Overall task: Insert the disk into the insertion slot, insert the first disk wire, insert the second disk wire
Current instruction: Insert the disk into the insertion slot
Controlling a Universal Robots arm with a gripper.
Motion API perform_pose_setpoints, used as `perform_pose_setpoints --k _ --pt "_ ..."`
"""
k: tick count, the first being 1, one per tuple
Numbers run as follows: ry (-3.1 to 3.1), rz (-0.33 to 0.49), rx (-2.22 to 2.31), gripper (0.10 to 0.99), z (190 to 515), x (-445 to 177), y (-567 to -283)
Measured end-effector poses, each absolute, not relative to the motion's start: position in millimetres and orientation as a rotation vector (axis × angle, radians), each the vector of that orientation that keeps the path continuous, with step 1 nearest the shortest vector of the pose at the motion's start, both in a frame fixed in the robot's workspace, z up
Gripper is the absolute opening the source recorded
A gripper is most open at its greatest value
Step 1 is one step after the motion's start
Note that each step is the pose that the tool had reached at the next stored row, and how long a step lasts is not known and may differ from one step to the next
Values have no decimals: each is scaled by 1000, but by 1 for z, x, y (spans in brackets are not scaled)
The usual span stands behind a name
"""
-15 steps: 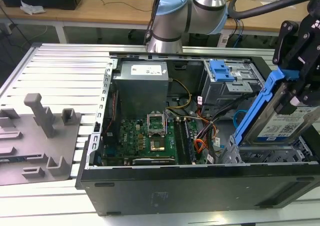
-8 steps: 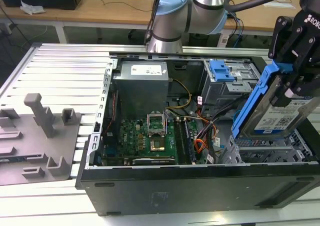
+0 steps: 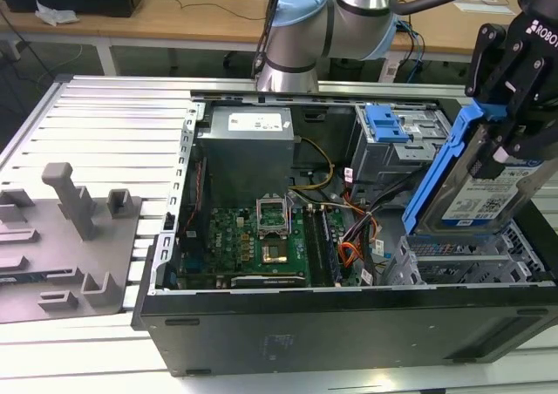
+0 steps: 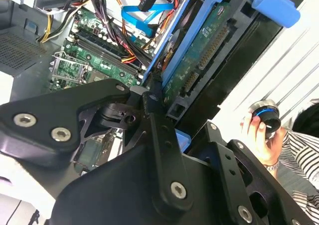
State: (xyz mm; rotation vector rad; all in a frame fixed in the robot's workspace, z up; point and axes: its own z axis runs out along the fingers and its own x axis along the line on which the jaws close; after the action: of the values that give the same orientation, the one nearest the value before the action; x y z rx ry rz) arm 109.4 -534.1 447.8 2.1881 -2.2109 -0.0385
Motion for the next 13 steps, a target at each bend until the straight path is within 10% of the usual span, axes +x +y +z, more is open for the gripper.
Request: perform_pose_setpoints --k 13 --pt "-2211 -39 2188 361 445 118 -534"
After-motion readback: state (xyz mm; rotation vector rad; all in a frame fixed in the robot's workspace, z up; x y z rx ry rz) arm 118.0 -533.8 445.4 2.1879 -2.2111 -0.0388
